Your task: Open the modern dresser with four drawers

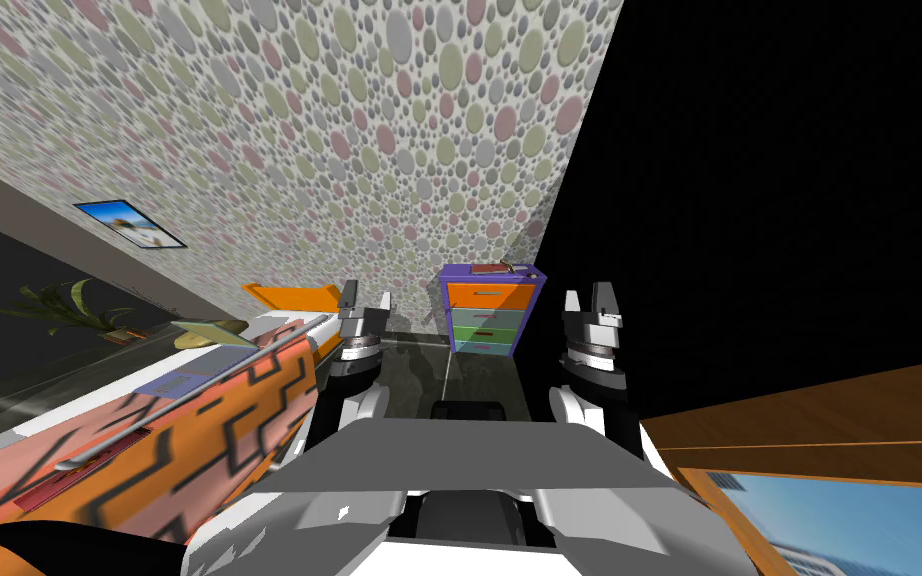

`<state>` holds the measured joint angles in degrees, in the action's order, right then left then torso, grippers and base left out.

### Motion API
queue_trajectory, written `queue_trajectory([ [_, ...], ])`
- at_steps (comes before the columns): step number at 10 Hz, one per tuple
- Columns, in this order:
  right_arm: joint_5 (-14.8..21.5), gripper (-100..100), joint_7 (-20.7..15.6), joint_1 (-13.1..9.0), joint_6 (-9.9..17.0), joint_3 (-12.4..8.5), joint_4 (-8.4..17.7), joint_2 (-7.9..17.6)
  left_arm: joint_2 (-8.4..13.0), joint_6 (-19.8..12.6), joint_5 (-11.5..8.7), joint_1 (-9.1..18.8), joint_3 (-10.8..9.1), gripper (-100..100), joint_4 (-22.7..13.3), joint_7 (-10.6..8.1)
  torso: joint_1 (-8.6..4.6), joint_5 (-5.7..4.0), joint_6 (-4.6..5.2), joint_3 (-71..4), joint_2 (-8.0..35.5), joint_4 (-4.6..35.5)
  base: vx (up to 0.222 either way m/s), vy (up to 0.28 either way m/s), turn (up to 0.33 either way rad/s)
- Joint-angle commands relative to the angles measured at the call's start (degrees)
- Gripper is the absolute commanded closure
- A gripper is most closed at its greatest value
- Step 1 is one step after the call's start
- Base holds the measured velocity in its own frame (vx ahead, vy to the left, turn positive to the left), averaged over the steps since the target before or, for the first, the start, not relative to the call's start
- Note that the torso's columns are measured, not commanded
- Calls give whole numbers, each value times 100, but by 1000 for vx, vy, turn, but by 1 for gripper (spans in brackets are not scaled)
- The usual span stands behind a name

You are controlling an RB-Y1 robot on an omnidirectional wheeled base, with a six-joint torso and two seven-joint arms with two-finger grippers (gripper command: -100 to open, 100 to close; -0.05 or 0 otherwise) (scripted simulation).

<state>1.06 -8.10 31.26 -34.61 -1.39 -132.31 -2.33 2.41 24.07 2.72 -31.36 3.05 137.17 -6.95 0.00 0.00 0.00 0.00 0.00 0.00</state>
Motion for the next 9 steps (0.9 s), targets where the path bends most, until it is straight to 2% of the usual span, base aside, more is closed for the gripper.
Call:
queue_trajectory([
  [1,0,0,0,0,0,0,0,0,0,0,0,0,0,0,0,0,0,0,0,-467,232,235,0,0,0],
  [9,0,0,0,0,-1,0,-2,0,0,1,0,0,0,0,2,0,0,0,0,-7073,3539,3537,0,0,0],
])
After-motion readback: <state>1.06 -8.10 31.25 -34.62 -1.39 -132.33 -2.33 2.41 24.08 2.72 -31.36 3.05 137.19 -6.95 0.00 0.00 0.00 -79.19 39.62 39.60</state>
